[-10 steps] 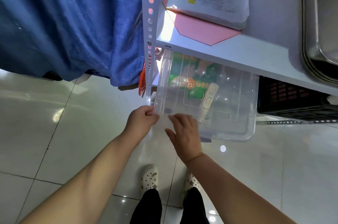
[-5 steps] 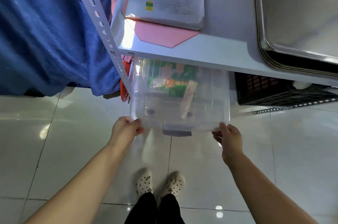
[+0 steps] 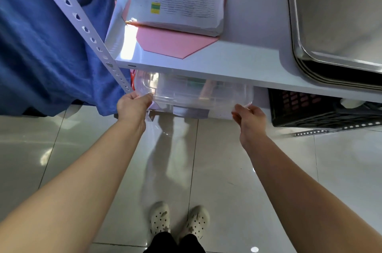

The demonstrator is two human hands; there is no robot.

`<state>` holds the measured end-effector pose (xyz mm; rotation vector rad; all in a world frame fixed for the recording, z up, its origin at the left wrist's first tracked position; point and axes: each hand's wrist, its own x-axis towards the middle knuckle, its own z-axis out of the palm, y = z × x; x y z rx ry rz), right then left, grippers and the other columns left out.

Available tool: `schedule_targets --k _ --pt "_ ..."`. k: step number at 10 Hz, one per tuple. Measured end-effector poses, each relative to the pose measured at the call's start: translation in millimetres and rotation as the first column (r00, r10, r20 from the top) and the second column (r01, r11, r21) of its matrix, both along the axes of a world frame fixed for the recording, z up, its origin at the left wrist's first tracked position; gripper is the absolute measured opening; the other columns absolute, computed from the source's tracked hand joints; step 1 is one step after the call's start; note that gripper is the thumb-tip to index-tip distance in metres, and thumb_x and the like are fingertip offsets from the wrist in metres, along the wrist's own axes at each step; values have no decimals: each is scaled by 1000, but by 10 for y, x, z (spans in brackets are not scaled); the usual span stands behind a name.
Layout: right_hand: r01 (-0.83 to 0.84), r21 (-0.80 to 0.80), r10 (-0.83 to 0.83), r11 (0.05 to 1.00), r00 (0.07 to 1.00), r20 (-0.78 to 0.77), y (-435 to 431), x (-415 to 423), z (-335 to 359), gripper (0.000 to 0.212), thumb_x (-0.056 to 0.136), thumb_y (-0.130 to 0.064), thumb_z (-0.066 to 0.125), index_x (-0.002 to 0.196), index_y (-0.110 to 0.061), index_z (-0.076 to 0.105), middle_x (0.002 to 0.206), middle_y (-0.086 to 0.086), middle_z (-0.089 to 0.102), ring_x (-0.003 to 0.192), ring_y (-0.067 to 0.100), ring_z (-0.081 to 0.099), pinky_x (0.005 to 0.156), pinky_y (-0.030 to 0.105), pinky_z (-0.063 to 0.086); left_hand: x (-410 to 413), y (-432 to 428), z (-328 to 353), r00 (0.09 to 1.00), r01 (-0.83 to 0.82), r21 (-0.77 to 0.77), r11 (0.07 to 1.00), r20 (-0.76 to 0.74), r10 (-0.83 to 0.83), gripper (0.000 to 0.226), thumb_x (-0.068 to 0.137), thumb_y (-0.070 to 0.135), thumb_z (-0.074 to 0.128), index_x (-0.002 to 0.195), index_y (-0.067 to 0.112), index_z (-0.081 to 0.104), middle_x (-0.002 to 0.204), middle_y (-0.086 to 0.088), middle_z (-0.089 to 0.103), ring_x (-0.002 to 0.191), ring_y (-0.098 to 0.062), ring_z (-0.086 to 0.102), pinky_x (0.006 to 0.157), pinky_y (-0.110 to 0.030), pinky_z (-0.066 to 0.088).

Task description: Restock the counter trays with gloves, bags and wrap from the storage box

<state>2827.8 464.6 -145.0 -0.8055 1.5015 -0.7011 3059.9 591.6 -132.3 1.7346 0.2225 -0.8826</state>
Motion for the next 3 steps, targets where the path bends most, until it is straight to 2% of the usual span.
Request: schedule_targets --k 1,2,3 --pt "11 -38 -10 999 1000 7 -37 43 -62 22 78 -5 70 74 -18 53 78 3 56 68 13 61 70 23 53 -1 -84 -53 1000 -13 39 999 10 12 17 80 13 69 69 18 57 99 -13 66 89 -31 59 93 -48 48" --pt "-22 -50 21 999 1000 -14 -39 29 -82 19 78 -8 71 77 -17 54 74 0 58 68 13 62 73 25 54 -23 -89 -30 999 -16 76 997 31 13 16 80 16 69 70 18 57 95 -13 66 83 -32 61 87 -51 52" --pt "-112 -42 105 993 984 -142 23 -78 -83 26 80 -11 68 103 -14 55 76 -2 63 74 16 64 77 28 54 -116 -44 17 996 31 106 994 78 -39 12 85 15 61 76 13 53 89 -18 60 63 -26 55 66 -38 52"
